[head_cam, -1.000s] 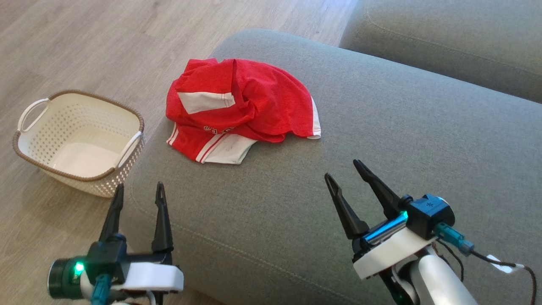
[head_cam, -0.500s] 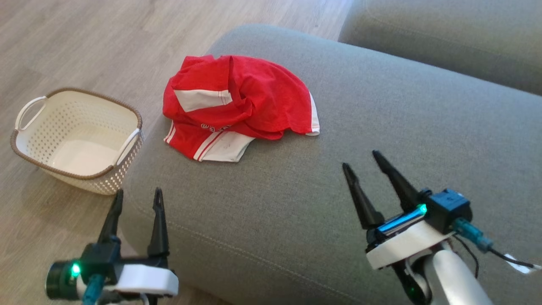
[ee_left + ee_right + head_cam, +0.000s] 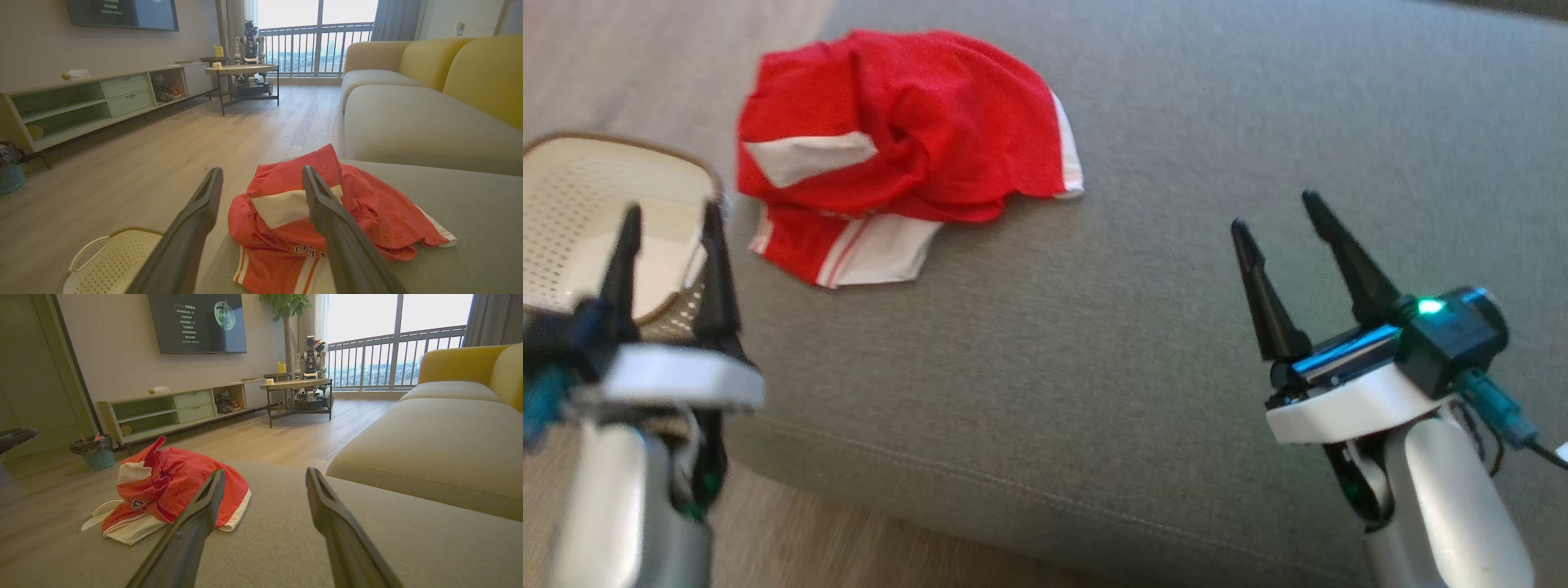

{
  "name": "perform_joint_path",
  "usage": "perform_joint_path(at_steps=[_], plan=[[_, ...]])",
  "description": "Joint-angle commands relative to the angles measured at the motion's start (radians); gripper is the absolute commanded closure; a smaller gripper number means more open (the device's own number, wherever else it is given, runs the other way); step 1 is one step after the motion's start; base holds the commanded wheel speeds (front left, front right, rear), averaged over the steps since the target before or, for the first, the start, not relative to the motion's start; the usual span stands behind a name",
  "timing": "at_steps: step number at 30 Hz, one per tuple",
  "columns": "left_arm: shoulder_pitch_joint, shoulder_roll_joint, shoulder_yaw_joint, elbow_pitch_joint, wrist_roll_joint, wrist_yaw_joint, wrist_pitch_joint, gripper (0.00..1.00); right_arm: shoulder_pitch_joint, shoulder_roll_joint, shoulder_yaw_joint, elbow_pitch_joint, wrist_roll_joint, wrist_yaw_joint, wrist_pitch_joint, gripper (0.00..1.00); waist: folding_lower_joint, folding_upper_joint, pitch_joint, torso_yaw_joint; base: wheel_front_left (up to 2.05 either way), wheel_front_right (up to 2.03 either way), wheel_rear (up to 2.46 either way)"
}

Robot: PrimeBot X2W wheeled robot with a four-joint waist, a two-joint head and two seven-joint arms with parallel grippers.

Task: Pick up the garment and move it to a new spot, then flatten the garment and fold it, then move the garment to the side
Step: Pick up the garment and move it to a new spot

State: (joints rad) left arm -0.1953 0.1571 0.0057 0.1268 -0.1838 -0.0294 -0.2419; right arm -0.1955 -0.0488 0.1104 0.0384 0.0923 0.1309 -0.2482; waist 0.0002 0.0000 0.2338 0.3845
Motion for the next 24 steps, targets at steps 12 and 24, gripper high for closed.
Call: perform_joint_path(at_steps=[12,24], plan=[[-0.363,0.154,0.005,0.246,-0.111,-0.087,0.234,0.0,-0.068,-0.001,0.012,-0.113,-0.051,0.0,0.04,0.0,-0.0002,0.0,0.155,-0.114,0.0,0.0,0.0],[-0.553,0.198,-0.088,0.523,-0.138,-0.099,0.288,1.0,-0.082,-0.001,0.012,-0.133,-0.06,0.0,0.046,0.0,-0.0002,0.0,0.194,-0.158,0.0,0.0,0.0]])
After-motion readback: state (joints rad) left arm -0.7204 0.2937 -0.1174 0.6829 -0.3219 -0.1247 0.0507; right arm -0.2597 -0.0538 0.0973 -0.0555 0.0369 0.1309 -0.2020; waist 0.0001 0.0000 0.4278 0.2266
